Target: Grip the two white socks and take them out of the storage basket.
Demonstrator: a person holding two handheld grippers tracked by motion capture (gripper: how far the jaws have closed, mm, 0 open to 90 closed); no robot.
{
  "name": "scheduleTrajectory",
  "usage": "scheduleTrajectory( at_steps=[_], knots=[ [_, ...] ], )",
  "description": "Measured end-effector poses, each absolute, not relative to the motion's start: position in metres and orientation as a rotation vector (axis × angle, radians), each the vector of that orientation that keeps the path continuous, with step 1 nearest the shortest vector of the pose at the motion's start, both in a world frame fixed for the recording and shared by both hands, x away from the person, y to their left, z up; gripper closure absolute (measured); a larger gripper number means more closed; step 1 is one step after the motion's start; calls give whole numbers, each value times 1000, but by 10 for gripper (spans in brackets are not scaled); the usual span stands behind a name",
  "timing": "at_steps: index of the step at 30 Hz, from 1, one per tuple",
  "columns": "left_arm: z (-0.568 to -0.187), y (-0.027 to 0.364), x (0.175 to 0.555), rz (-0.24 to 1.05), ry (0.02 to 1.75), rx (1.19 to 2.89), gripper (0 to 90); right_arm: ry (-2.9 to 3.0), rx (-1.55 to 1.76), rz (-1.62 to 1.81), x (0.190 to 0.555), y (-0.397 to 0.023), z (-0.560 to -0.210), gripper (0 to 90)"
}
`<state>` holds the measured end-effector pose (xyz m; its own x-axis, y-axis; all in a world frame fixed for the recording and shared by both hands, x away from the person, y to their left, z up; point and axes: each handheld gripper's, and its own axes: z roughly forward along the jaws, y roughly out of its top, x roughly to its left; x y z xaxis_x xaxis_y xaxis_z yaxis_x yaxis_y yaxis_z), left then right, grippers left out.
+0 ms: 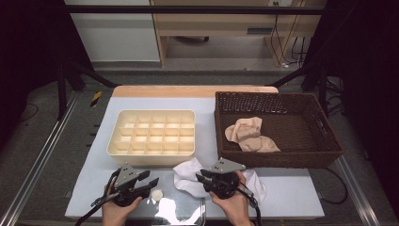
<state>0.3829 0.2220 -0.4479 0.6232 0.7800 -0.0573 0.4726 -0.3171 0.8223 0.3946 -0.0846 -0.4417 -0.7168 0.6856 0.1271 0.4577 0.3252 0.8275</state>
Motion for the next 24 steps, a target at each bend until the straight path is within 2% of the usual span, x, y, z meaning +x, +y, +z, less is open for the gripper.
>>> scheduleTrajectory(
  at_steps=[7, 10, 14, 19, 24],
  knots=[
    [-446, 224, 383, 453, 988, 1970, 530, 2471, 987, 1307, 384, -60, -466, 619],
    [-445, 225, 383, 455, 994, 1963, 528, 2498, 978, 1257, 384, -56, -475, 626],
    [-445, 225, 384, 454, 994, 1963, 526, 2500, 978, 1232, 385, -58, -480, 720],
    [-446, 224, 384, 450, 998, 1964, 521, 2501, 997, 1226, 386, -66, -480, 895],
    [-447, 224, 384, 448, 996, 1972, 519, 2525, 1006, 1263, 384, -78, -475, 900]
  ],
)
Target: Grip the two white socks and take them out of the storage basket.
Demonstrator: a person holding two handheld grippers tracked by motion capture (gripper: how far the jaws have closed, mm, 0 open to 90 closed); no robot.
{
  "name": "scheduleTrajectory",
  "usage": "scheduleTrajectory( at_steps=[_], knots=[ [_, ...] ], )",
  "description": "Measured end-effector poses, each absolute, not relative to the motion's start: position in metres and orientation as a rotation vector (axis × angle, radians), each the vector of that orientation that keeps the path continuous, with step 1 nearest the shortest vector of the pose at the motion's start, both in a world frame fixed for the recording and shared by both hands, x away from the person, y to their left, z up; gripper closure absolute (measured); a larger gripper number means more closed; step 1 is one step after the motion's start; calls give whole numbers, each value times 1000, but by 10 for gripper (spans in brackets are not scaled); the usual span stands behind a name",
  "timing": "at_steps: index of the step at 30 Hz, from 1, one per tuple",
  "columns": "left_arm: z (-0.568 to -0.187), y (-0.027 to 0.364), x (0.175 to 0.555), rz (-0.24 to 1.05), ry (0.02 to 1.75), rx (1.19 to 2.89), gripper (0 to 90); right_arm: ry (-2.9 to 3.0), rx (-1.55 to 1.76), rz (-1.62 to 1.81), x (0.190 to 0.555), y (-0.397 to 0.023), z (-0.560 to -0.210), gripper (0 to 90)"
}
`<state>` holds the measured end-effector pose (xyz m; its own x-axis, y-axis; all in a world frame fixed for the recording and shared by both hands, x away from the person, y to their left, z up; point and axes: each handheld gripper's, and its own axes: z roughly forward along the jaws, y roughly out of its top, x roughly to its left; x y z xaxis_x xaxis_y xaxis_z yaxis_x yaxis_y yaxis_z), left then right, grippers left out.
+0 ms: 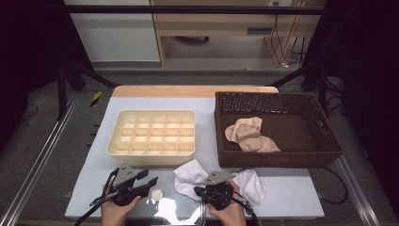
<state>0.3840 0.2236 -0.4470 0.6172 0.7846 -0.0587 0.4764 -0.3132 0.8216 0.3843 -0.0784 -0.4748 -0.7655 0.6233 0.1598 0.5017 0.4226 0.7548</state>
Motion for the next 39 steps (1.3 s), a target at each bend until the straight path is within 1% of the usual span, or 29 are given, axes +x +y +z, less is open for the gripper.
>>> scheduleTrajectory(
  at_steps=[3, 4, 8, 10, 12, 14, 16, 18, 21, 24, 29, 35, 39],
  knots=[
    [-447, 223, 384, 444, 998, 1972, 516, 2517, 1009, 1286, 382, -85, -471, 900],
    [-448, 223, 384, 444, 998, 1973, 515, 2515, 1008, 1296, 381, -85, -471, 882],
    [-448, 223, 385, 443, 998, 1974, 508, 2518, 986, 1299, 381, -75, -475, 743],
    [-448, 223, 385, 441, 1003, 1969, 508, 2521, 978, 1291, 382, -67, -478, 708],
    [-448, 223, 385, 442, 1010, 1968, 498, 2520, 955, 1251, 382, -62, -480, 695],
    [-447, 223, 386, 444, 1015, 1970, 478, 2513, 944, 1244, 381, -61, -481, 700],
    [-447, 224, 386, 449, 1021, 1969, 462, 2502, 931, 1241, 381, -60, -482, 723],
    [-447, 224, 387, 451, 1028, 1960, 454, 2485, 934, 1241, 379, -60, -484, 765],
    [-446, 225, 388, 450, 1030, 1956, 452, 2479, 937, 1225, 379, -59, -484, 858],
    [-446, 225, 388, 452, 1030, 1957, 453, 2497, 929, 1212, 380, -58, -482, 896],
    [-444, 227, 387, 455, 1026, 1957, 459, 2546, 933, 1229, 381, -65, -477, 900],
    [-441, 229, 386, 452, 1023, 1945, 469, 2592, 931, 1306, 378, -88, -465, 900],
    [-438, 230, 385, 451, 1020, 1937, 476, 2611, 943, 1256, 373, -103, -469, 900]
  ],
)
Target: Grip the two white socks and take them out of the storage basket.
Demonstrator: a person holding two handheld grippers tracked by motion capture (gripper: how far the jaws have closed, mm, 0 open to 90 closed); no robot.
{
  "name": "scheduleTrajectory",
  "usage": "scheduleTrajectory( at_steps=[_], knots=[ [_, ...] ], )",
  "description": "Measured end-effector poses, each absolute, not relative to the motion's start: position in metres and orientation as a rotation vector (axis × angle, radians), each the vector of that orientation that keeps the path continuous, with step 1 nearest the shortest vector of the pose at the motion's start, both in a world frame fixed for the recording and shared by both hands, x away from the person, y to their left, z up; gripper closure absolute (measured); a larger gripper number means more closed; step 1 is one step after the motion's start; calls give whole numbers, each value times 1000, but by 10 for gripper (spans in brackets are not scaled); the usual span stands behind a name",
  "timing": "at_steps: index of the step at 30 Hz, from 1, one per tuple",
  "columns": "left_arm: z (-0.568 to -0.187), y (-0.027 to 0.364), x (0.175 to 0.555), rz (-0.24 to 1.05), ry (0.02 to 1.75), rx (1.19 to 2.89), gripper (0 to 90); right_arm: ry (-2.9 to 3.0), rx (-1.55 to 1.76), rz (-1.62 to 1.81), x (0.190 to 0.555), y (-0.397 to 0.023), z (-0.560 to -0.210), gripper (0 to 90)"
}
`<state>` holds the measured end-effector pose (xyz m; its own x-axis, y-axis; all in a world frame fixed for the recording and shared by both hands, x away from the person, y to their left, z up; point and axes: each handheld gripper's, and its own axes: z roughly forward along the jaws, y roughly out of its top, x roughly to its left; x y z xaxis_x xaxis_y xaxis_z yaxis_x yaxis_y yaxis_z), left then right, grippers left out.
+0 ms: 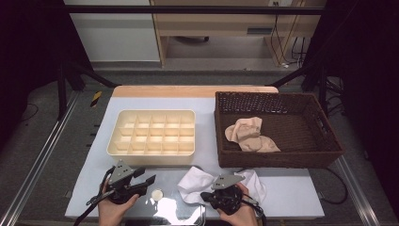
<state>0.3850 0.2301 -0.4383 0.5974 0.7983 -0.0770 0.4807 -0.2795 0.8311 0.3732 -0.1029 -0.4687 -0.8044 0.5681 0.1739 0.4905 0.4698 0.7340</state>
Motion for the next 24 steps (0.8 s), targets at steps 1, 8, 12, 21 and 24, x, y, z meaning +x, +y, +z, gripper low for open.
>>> scheduleTrajectory(
  at_steps=[1, 8, 12, 21, 24],
  knots=[
    [-438, 230, 385, 450, 1021, 1936, 478, 2618, 956, 1243, 373, -106, -471, 900],
    [-437, 228, 384, 444, 1013, 1938, 486, 2580, 979, 1264, 374, -114, -465, 867],
    [-435, 230, 385, 446, 1020, 1934, 495, 2478, 993, 1316, 377, -111, -458, 808],
    [-427, 238, 394, 488, 1022, 1918, 504, 2398, 1022, 1270, 397, -96, -464, 657],
    [-421, 237, 401, 499, 1007, 1916, 504, 2436, 1017, 1226, 399, -91, -470, 684]
  ],
)
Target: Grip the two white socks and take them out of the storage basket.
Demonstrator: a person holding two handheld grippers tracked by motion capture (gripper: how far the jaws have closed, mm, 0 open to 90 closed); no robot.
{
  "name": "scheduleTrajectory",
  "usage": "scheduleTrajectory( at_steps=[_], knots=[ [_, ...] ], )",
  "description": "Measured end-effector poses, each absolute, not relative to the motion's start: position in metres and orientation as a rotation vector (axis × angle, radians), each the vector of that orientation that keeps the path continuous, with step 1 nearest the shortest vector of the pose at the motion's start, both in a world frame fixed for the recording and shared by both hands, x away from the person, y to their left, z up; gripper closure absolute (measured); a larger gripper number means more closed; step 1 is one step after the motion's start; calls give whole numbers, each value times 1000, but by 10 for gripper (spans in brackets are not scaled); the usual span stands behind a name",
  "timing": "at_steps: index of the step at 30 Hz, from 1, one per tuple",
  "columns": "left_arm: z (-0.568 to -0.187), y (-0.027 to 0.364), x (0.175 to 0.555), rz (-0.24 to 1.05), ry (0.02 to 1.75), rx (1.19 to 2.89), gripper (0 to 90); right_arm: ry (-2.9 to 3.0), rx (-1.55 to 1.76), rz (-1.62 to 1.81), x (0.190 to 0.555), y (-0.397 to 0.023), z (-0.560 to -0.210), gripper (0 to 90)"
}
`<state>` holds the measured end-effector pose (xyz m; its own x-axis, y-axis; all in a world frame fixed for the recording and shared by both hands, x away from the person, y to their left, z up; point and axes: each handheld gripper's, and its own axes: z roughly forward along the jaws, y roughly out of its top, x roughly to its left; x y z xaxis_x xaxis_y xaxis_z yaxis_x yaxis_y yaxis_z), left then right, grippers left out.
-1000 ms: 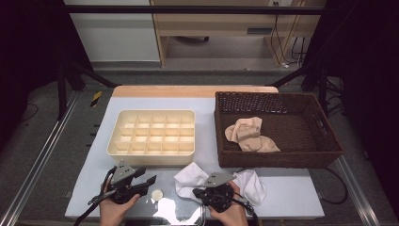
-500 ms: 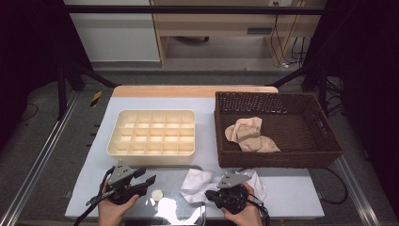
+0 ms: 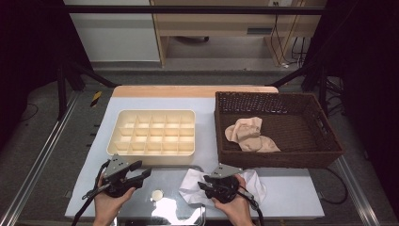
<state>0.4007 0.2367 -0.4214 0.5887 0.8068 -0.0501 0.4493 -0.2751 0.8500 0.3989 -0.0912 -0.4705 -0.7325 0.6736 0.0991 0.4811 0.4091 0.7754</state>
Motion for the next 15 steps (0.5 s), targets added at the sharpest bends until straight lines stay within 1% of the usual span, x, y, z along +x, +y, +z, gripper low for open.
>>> scheduleTrajectory(
  at_steps=[4, 8, 10, 12, 15],
  knots=[
    [-407, 234, 411, 509, 989, 1882, 504, 2467, 1008, 1190, 400, -89, -476, 754],
    [-395, 227, 420, 518, 971, 1873, 503, 2470, 993, 1195, 401, -88, -477, 861],
    [-393, 224, 422, 520, 969, 1866, 502, 2471, 995, 1196, 402, -88, -475, 876],
    [-393, 222, 424, 496, 967, 1849, 501, 2451, 1001, 1223, 403, -90, -471, 879],
    [-400, 215, 423, 479, 966, 1856, 500, 2417, 996, 1287, 404, -92, -461, 880]
  ],
)
